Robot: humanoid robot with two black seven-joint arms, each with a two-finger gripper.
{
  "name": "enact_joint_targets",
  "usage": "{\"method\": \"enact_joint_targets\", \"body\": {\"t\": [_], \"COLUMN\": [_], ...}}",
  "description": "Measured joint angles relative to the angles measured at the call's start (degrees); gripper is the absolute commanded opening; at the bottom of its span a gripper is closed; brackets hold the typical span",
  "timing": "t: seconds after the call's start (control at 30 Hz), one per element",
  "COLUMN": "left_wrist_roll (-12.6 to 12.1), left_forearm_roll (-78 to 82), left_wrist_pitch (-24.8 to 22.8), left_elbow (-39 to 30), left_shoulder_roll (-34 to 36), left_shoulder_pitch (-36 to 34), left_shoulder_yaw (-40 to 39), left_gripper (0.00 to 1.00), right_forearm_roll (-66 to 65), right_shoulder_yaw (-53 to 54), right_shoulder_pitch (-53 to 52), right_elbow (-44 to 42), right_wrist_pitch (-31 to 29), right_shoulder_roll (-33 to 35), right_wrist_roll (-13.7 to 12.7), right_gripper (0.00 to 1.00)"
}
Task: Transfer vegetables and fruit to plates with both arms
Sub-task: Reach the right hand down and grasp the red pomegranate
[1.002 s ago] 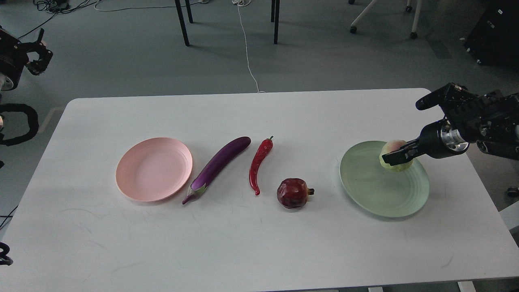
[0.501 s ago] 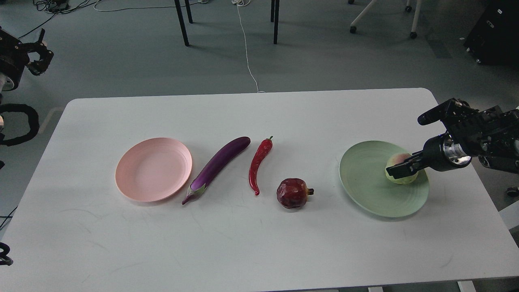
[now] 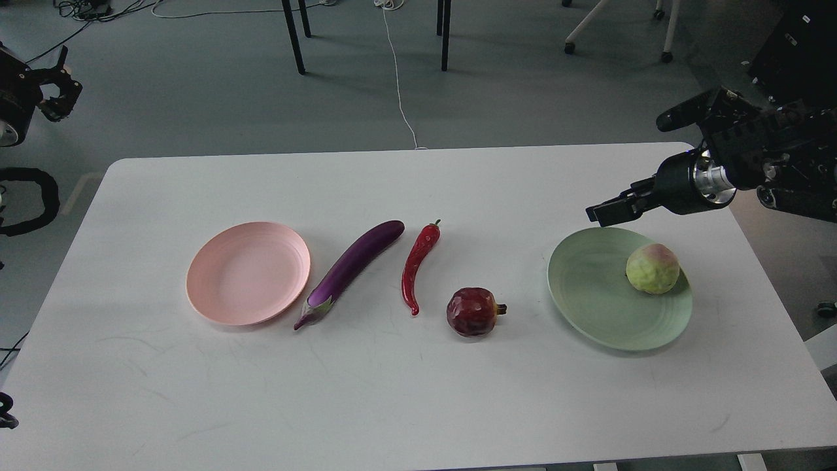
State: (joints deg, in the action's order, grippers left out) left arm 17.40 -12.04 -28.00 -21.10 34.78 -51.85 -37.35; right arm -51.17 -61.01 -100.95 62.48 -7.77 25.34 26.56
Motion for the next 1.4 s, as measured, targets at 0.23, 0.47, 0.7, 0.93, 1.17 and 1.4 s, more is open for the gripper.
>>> {"method": "enact_joint_targets", "body": {"t": [0.23,0.47,0.7,0.93,1.17,1.4], "left_wrist_roll": [0.00,0.00,0.01,0.07,0.03,0.00], "left_forearm_roll": [0.00,0.00,-0.17,-0.23,-0.26,-0.26], "left_wrist_pitch": [0.00,0.00,0.00,0.00,0.00,0.00], "left_elbow": [-0.01,0.01,0.01,0.01,0.01,0.01], "left_shoulder_roll": [0.33,0.80,1.00,1.62,1.71,1.53], "left_shoulder_pitch": [0.01,0.31,0.59,0.65,1.17,1.16], "left_shoulder_yaw": [0.00,0.01,0.05,0.02,0.08,-0.07], "left_gripper": [1.00,1.00,1.00,1.00,1.00,1.00], "right_forearm_roll": [0.35,4.69,8.10,8.19,8.00,7.99], "right_shoulder_yaw": [1.62,0.75,-4.02,-5.24,-5.86,-6.48], "right_shoulder_pitch": [-4.53,-4.62,-4.09,-3.39,-0.23,1.78], "right_elbow": [8.11,8.30,8.02,7.05,6.31,4.23], "right_wrist_pitch": [0.58,1.51,5.79,6.28,6.29,6.36], "right_shoulder_roll": [-7.92,-18.58,-25.08,-25.34,-25.35,-25.35], "right_wrist_roll": [-0.02,0.05,0.64,0.72,1.28,1.45], "right_gripper": [0.98,0.97,0.97,0.97,0.96,0.96]}}
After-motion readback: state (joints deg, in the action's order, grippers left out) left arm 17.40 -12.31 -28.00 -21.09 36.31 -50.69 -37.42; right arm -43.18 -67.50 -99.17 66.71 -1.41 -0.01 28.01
